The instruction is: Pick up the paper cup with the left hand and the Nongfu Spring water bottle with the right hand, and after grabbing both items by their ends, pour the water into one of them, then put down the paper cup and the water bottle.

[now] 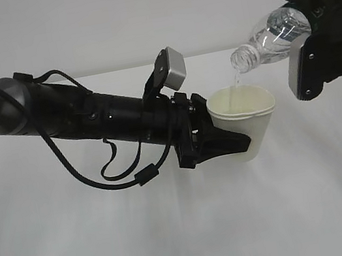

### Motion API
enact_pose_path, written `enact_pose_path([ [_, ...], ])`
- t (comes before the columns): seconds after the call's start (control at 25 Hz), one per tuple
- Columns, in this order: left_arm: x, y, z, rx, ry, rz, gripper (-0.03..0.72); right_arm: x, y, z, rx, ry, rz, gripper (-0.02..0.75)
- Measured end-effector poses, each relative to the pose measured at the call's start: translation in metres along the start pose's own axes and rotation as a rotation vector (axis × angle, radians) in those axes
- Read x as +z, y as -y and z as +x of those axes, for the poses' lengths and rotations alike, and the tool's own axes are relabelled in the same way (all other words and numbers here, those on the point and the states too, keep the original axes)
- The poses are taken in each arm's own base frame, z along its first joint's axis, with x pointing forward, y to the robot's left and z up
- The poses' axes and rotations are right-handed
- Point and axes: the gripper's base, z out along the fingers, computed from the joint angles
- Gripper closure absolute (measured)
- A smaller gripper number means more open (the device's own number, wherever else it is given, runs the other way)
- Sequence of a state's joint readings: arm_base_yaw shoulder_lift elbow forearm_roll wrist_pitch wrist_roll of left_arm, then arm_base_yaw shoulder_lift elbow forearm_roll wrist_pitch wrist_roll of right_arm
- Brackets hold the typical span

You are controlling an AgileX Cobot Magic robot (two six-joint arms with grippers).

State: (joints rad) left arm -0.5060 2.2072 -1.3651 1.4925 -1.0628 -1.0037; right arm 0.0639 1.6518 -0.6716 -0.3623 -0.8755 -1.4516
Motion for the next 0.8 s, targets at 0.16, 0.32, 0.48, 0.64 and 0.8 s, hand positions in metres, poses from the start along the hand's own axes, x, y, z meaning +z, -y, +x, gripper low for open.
enact_pose_path([
  [0.16, 0.0000, -0.0001, 0.0001, 0.000, -0.001, -0.002, 0.259, 0.0000, 0.0004, 0.0000, -0.002, 0.001, 0.004, 0.265],
  [0.32, 0.0000, -0.0001, 0.0001, 0.000, -0.001, -0.002, 0.259, 0.0000, 0.0007, -0.0002, -0.003, 0.002, 0.008, 0.265],
  [0.48, 0.0000, -0.0001, 0.0001, 0.000, -0.001, -0.002, 0.259, 0.0000, 0.0011, -0.0002, -0.005, 0.003, 0.012, 0.265],
  [0.64, 0.0000, -0.0003, 0.0002, 0.000, -0.002, -0.003, 0.259, 0.0000, 0.0014, -0.0003, -0.007, 0.003, 0.016, 0.265],
  [0.8, 0.0000, -0.0003, 0.0002, 0.000, -0.002, -0.003, 0.259, 0.0000, 0.0014, -0.0003, -0.010, 0.003, 0.016, 0.265],
])
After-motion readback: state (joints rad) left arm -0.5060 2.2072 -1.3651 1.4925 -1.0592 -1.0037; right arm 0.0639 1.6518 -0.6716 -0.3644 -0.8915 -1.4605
